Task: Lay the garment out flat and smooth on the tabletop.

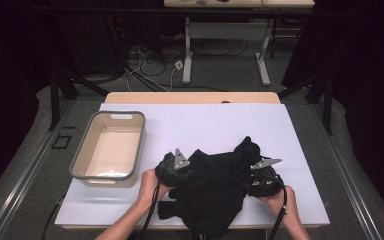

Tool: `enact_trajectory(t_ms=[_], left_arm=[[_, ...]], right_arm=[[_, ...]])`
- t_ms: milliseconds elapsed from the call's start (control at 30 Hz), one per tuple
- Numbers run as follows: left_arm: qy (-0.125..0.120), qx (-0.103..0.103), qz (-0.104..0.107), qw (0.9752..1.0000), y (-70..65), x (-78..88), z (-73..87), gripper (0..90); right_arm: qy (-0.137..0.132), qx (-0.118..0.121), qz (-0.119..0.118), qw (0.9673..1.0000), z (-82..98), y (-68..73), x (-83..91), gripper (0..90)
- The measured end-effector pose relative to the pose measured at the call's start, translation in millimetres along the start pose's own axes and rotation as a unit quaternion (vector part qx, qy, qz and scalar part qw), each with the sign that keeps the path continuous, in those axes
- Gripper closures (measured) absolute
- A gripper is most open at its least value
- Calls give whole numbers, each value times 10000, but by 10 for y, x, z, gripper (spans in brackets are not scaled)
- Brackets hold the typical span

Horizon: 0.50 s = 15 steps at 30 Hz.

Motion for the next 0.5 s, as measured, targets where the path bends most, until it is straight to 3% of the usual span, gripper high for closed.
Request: enact_trajectory(t_ms=[67,100,167,267,367,500], left_arm=[[76,-145,-12,9999,-1,-110,-8,525],[132,-143,78,9998,-13,-169,2,550],[-41,26,325,9995,-25,-210,2,634],[-45,-29,476,9989,-60,-197,32,780],[105,-207,258,9994,-81,-162,71,873],[301,-133,128,9994,-51,-68,198,887]], right_arm=[[-69,3,-10,10000,2,0,1,537],[-136,39,-19,9999,-2,3,-3,578],[-219,-23,-56,9997,2,22,-7,657],[-332,39,-40,9994,-1,66,-10,787],[-311,138,61,9994,2,98,2,855],[-235,125,116,9996,51,60,65,868]])
Point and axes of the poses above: each handheld gripper's, and its own axes: x roughly backward along the jaws, z roughly out of its underside, y roughly to its left, the point moved 9 cm from there along -x, roughly forward along the jaws, and after that the axes turned 13 degrees about y, right-handed, at the moved point
